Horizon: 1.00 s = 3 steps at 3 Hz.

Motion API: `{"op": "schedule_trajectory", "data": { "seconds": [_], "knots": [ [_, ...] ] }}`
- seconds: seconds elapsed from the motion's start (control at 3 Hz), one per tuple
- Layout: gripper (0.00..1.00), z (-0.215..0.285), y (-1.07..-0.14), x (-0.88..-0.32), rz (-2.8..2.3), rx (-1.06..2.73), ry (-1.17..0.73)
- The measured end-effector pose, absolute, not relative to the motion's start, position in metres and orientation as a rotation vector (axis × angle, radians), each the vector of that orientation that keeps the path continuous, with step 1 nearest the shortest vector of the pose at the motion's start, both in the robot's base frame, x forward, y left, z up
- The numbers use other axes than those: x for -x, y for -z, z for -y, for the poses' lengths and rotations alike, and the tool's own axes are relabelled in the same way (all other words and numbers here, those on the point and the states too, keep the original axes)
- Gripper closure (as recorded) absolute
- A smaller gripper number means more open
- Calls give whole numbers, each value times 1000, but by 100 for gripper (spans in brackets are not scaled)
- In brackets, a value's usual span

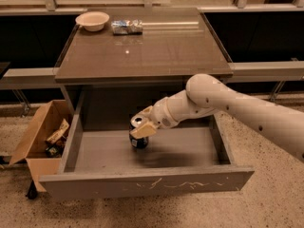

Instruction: Pick pepsi can from top drawer and place on counter

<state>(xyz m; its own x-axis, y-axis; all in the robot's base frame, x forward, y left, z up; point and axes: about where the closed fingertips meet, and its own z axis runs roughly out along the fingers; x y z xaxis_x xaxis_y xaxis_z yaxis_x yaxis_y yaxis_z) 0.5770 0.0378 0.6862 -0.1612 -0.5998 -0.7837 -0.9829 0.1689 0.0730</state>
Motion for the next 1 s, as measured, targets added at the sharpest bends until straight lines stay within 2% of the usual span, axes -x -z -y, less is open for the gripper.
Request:
{"op": "schedule_trajectory", "data": {
  "seconds": [0.33, 0.67, 1.0],
  "knots": [
    [100, 1, -729, -594, -1784, 1483, -798],
    [100, 31, -783, -606, -1723, 1529, -787],
    [100, 29, -786, -606, -1725, 1530, -788]
  ]
}}
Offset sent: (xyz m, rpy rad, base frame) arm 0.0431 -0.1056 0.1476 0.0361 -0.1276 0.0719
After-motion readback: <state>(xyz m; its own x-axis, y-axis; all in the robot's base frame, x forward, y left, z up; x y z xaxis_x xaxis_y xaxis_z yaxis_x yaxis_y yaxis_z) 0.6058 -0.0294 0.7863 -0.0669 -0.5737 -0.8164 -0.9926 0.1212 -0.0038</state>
